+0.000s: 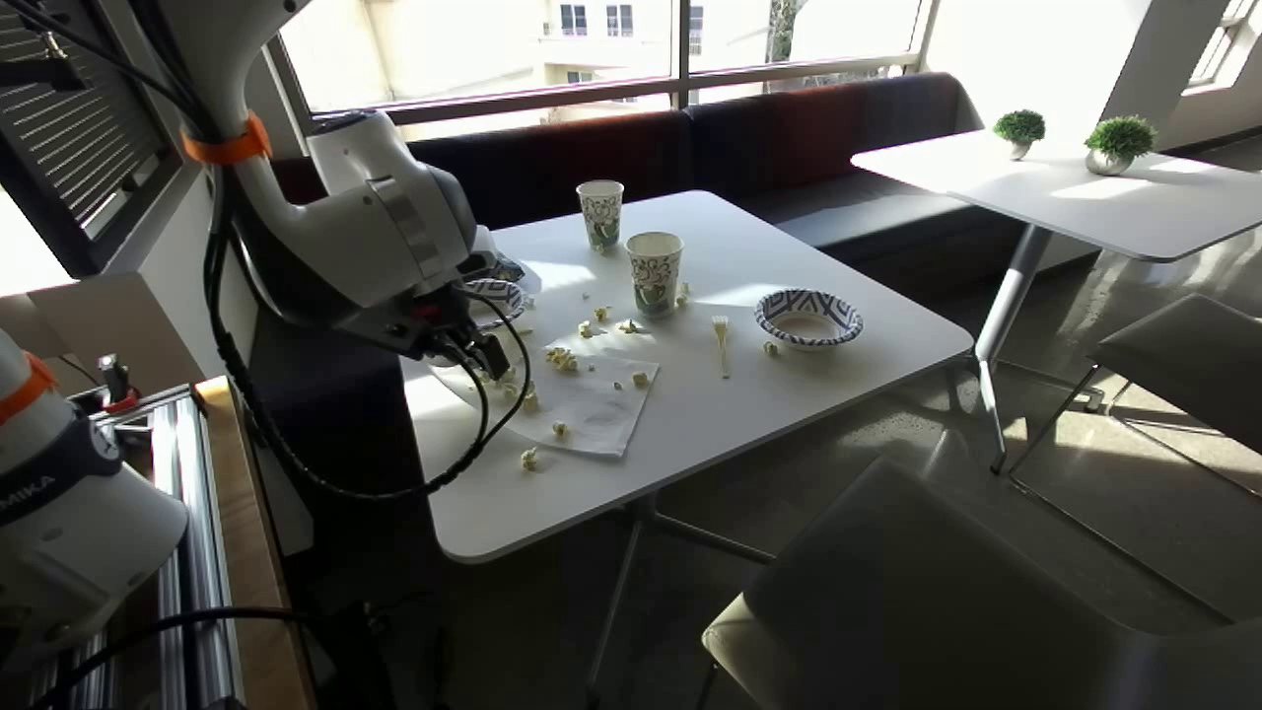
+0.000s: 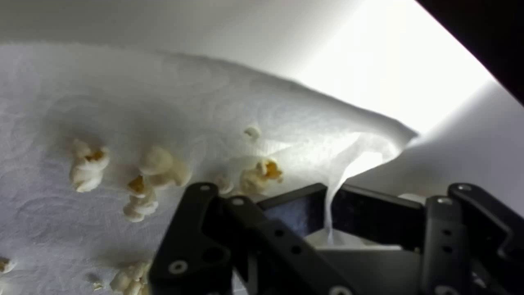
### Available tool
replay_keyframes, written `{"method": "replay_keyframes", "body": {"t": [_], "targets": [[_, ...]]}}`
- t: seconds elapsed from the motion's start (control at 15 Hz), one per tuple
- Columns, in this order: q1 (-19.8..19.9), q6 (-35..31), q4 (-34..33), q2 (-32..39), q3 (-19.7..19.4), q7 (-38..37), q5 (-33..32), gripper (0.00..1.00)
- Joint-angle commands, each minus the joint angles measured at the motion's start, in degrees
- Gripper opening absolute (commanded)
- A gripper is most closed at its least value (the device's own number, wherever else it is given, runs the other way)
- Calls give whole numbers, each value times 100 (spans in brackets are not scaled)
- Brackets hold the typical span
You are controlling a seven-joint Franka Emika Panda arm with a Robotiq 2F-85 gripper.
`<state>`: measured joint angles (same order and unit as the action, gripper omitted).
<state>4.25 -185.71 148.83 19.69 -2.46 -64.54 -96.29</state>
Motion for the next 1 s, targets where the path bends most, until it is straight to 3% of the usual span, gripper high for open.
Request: {"method": "replay_keyframes", "body": {"t": [0.0,0.93], "targets": [[-24,80,258,-282,-95,95,47,0],[144,-426,566,-960,-427,174,-61,0]]}}
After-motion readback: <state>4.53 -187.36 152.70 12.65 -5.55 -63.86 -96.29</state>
